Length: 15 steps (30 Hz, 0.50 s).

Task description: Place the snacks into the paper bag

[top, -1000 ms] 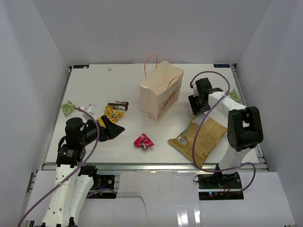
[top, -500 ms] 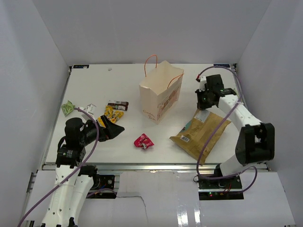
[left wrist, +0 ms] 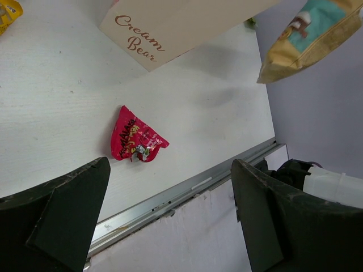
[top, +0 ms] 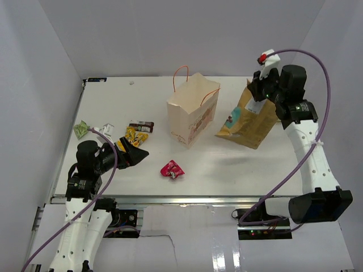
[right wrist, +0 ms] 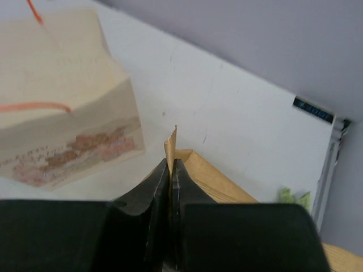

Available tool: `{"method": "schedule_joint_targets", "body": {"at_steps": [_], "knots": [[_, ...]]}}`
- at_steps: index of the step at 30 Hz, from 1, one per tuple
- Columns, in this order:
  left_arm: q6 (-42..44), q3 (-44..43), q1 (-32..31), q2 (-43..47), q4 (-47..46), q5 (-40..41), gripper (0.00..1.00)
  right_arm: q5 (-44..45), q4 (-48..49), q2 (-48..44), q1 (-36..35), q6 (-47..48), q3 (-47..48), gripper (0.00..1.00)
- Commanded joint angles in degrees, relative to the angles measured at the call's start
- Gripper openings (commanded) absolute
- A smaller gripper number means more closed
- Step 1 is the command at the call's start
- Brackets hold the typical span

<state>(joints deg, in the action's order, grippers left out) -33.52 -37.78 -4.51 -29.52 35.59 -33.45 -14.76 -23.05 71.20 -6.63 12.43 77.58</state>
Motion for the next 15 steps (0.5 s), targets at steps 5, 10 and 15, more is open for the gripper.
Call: {"method": "schedule_joint_targets", "body": {"at_steps": [5,10,15], "knots": [[0.0,-2.1,-0.1,0.2,-0.2,-0.3,0.98,-0.9,7.3,9.6,-0.7,-1.7,27.6,0.08],[-0.1,-2.3,-0.1,0.4,-0.2,-0.2,0.98,1.3,10.7,15.8,-4.0,0.8,40.4,0.08],[0.0,-2.8,-0.1,0.2,-0.1,0.0,0.98,6.1,14.8,21.9,-7.8,6.3,50.2,0.08]]}}
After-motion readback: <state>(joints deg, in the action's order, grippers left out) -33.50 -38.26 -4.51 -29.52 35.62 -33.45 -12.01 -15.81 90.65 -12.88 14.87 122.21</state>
